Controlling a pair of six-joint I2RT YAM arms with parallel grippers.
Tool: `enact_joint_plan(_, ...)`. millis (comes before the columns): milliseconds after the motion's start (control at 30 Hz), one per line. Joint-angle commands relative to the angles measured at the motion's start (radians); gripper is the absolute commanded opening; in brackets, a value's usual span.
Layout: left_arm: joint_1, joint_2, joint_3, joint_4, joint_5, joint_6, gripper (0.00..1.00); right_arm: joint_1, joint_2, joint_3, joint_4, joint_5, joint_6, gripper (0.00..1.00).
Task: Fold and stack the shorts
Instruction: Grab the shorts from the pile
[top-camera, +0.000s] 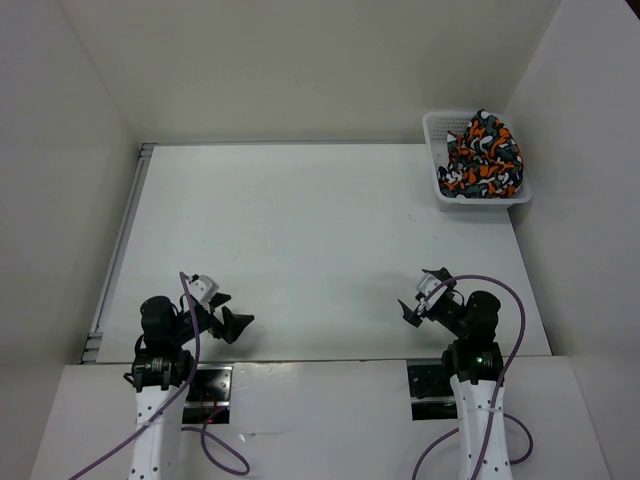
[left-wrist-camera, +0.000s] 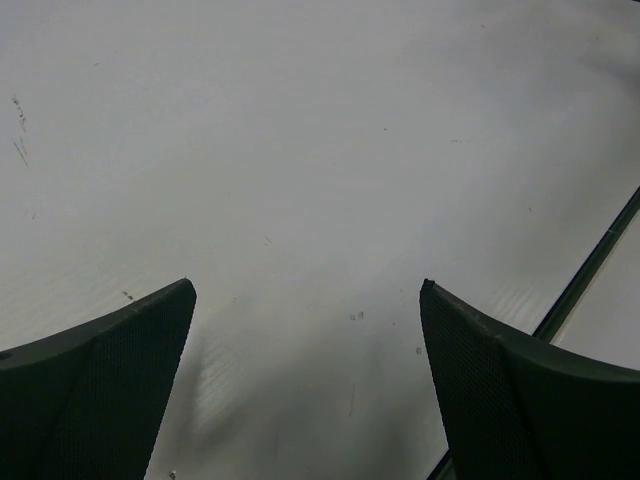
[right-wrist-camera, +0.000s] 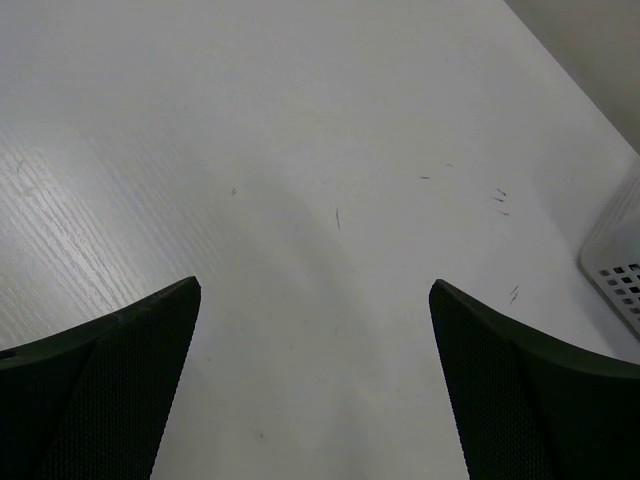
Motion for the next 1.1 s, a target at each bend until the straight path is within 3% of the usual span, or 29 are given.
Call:
enact_joint_plan(0, -0.003, -0.017, 0.03, -0.025, 0.025, 0.004, 1.0, 0.009, -0.014, -0.003, 0.042, -0.015, 0.01, 1.0)
enact_joint_plan(167, -0.003, -0.017, 0.03, -0.014, 0.037, 0.004, 1.0, 0.009, -0.014, -0.012, 0.078, -0.004, 0.036, 1.0)
enact_joint_plan(333, -0.003, -0.017, 0.011, 0.025, 0.125, 0.004, 1.0, 0.009, -0.014, -0.027, 0.126, -0.03, -0.052, 1.0)
enact_joint_plan(400, -0.003, -0.017, 0.011, 0.049, 0.111, 0.004, 1.0, 0.009, -0.014, -0.038, 0.163, -0.095, -0.162, 0.98)
enact_joint_plan(433, -0.003, -0.017, 0.011, 0.101, 0.085, 0.004, 1.0, 0.009, -0.014, -0.038, 0.184, -0.128, -0.204, 0.98)
enact_joint_plan(467, -0.003, -0.017, 0.022, 0.177, -0.001, 0.004, 1.0, 0.009, -0.014, -0.041, 0.19, -0.168, -0.491, 1.0)
enact_joint_plan(533, -0.003, -0.017, 0.011, 0.574, -0.153, 0.004, 1.0, 0.009, -0.014, -0.041, 0.251, -0.153, -0.626, 1.0)
enact_joint_plan(567, -0.015, 0.011, 0.011, 0.768, -0.305, 0.004, 1.0, 0.018, -0.014, -0.029, 0.461, -0.124, -0.415, 1.0)
enact_joint_plan(600, -0.015, 0.043, 0.025, 0.77, -0.346, 0.004, 1.0, 0.018, -0.014, -0.02, 0.603, -0.075, -0.247, 1.0)
enact_joint_plan(633, -0.025, 0.086, 0.131, 0.729, -0.36, 0.004, 1.0, 0.027, -0.003, 0.005, 0.741, 0.091, -0.095, 1.0)
enact_joint_plan(667, -0.026, 0.217, 0.213, 0.659, -0.36, 0.004, 1.0, 0.042, 0.006, 0.038, 0.791, 0.147, -0.039, 1.0)
enact_joint_plan(733, -0.026, 0.403, 0.388, 0.461, -0.36, 0.004, 1.0, 0.105, 0.114, 0.221, 0.629, 0.188, -0.157, 1.0)
enact_joint_plan(767, -0.036, 0.616, 0.563, 0.371, -0.387, 0.004, 1.0, 0.127, 0.174, 0.294, 0.515, 0.208, -0.132, 1.0)
enact_joint_plan(800, -0.036, 0.725, 0.655, 0.324, -0.413, 0.004, 1.0, 0.166, 0.246, 0.434, 0.47, 0.226, -0.041, 1.0)
enact_joint_plan(867, -0.068, 1.014, 0.902, 0.187, -0.487, 0.004, 1.0, 0.205, 0.513, 0.587, 0.38, 0.325, 0.057, 1.0)
enact_joint_plan(900, -0.082, 1.09, 0.971, 0.14, -0.566, 0.004, 1.0, 0.226, 0.609, 0.661, 0.32, 0.4, 0.137, 1.0)
enact_joint_plan(933, -0.095, 1.153, 1.022, 0.102, -0.593, 0.004, 1.0, 0.271, 0.815, 0.815, 0.29, 0.629, 0.329, 1.0)
enact_joint_plan(967, -0.105, 1.246, 1.06, 0.034, -0.613, 0.004, 1.0, 0.289, 0.915, 0.891, 0.254, 0.757, 0.405, 1.0)
enact_joint_plan(1000, -0.131, 1.282, 1.123, 0.0, -0.642, 0.004, 1.0, 0.303, 1.007, 1.025, 0.18, 0.86, 0.512, 1.0)
enact_joint_plan(1067, -0.167, 1.373, 1.171, -0.078, -0.695, 0.004, 1.0, 0.303, 1.201, 1.123, 0.116, 0.979, 0.588, 1.0)
